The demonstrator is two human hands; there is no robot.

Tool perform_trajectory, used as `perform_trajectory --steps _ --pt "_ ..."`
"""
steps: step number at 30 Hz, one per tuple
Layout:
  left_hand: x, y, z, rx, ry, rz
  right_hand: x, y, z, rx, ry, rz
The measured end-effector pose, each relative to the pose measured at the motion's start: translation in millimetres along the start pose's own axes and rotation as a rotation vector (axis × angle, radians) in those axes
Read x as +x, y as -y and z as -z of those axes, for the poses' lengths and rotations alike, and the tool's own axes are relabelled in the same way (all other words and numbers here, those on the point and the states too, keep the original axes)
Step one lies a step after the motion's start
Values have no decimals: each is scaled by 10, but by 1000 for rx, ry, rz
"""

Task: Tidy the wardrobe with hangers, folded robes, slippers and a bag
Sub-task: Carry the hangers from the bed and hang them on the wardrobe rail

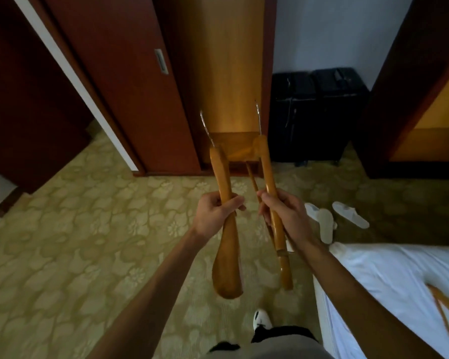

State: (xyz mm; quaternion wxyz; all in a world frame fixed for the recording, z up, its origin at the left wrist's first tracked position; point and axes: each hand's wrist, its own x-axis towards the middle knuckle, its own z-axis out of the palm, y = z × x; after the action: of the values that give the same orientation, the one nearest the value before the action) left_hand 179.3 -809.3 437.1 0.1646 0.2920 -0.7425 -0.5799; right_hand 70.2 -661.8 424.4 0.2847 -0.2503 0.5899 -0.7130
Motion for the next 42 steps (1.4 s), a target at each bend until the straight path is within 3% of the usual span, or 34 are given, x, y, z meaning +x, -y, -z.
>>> perform_trajectory --steps 15,24,34,42 --pt "3033 158 1036 -133 -93 21 3295 -249 -748 -114 90 -71" --pt "5138 -78 1888 -119 26 -71 5390 -162 -1371 -137 64 -15" --pt "7145 -342 2243 -44 125 -123 7236 -140 -1428 -78 -22 -37" --pt "8864 -820 2482 50 188 -238 8982 37 -1423 -90 -63 49"
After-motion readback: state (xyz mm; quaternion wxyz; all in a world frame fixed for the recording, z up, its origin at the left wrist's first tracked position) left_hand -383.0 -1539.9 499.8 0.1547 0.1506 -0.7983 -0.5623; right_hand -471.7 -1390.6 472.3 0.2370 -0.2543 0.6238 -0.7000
